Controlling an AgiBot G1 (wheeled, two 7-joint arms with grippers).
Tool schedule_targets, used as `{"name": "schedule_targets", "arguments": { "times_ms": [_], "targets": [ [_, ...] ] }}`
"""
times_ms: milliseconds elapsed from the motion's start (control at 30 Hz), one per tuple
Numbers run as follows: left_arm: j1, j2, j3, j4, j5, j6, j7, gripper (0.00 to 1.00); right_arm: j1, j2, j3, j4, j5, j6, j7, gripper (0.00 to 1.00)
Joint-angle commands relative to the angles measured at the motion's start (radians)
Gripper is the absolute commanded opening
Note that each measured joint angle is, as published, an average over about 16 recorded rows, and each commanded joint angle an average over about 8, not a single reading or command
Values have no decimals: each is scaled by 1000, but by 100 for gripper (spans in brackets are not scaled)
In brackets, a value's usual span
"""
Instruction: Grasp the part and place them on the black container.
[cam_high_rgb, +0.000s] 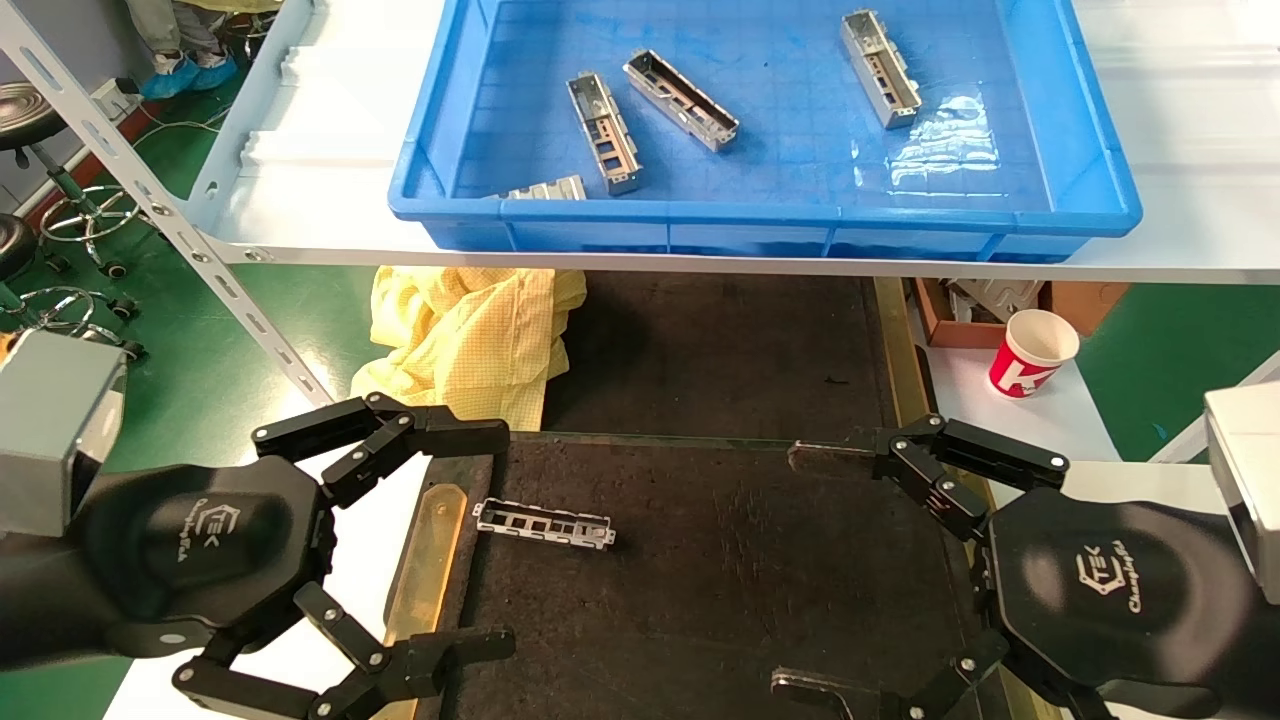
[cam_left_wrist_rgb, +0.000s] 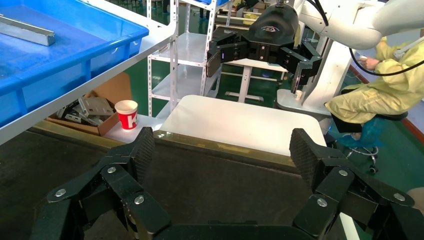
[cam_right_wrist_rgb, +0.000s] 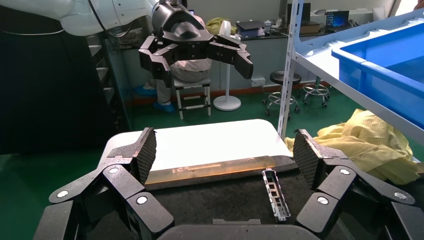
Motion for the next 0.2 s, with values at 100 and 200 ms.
{"name": "schedule_targets", "arguments": {
  "times_ms": [100, 200],
  "targets": [
    [0, 0, 0, 0, 0, 0, 0, 100, 0, 0, 0, 0, 0, 0, 0, 100],
    [0, 0, 0, 0, 0, 0, 0, 100, 0, 0, 0, 0, 0, 0, 0, 100]
  ]
}}
